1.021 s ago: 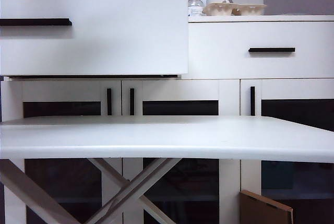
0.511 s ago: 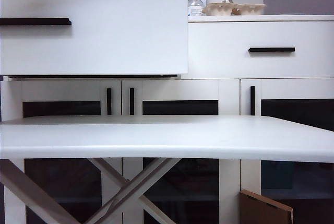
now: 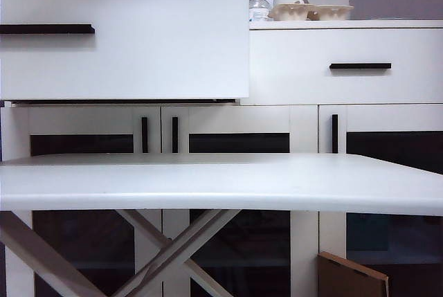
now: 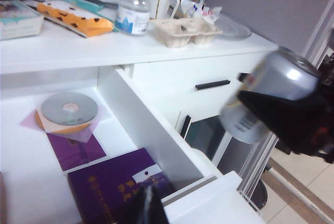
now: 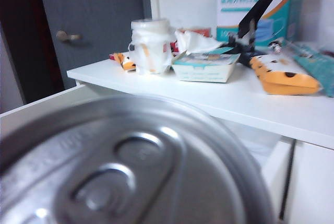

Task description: Pick up a can of beer from the white table, open the left drawer, place the beer inside the drawer, and finally close the drawer.

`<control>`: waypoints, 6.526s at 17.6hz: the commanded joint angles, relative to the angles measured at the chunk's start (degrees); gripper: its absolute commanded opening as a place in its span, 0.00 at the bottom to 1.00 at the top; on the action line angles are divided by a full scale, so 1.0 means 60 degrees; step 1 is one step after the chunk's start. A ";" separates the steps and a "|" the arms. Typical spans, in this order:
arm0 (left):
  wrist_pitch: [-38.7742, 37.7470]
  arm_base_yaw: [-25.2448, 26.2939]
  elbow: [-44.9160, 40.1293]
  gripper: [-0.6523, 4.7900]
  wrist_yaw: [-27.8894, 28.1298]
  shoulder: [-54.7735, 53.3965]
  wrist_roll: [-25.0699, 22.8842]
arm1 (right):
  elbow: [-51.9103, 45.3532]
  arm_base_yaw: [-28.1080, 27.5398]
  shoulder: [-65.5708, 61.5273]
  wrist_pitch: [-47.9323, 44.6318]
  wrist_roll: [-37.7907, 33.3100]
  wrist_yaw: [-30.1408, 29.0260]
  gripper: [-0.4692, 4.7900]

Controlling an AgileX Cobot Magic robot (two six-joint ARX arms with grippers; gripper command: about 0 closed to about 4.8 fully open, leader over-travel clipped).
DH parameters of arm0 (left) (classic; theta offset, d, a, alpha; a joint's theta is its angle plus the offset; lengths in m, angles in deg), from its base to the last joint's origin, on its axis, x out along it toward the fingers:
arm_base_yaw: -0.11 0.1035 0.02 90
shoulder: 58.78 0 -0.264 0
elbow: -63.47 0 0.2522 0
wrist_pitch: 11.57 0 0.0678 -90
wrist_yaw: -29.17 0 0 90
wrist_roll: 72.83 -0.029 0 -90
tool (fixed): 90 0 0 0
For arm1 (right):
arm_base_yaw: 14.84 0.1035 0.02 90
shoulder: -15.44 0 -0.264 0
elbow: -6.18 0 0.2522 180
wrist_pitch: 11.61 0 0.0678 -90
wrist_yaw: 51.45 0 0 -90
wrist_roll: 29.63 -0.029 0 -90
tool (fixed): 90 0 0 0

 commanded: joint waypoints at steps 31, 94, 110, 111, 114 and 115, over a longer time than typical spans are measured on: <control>-0.1231 -0.1206 0.0455 0.11 0.1107 -0.1158 -0.1869 | 0.2142 0.1180 -0.3603 -0.0506 0.0794 0.0623 0.93; 0.9865 -0.1421 -0.8357 0.11 0.5971 -0.0361 -0.1300 | 0.3843 0.1938 0.0466 1.1406 0.1537 -0.0627 0.09; 1.0484 -0.0947 -0.7053 0.11 0.5949 -0.2098 -0.1319 | 0.3843 0.1945 0.0466 1.1752 0.1537 -0.0623 0.09; 1.0488 -0.0809 -0.6892 0.11 0.5832 -0.2251 -0.1319 | 0.3843 0.1945 0.0466 1.1752 0.1537 -0.0627 0.09; 1.0484 -0.0685 -0.6455 0.11 0.5745 -0.2703 -0.1286 | 0.3843 0.1945 0.0466 1.1748 0.1541 -0.0623 0.09; 1.0484 -0.0648 -0.6313 0.11 0.5741 -0.2834 -0.1282 | 0.3843 0.1945 0.0463 1.1752 0.1537 -0.0623 0.09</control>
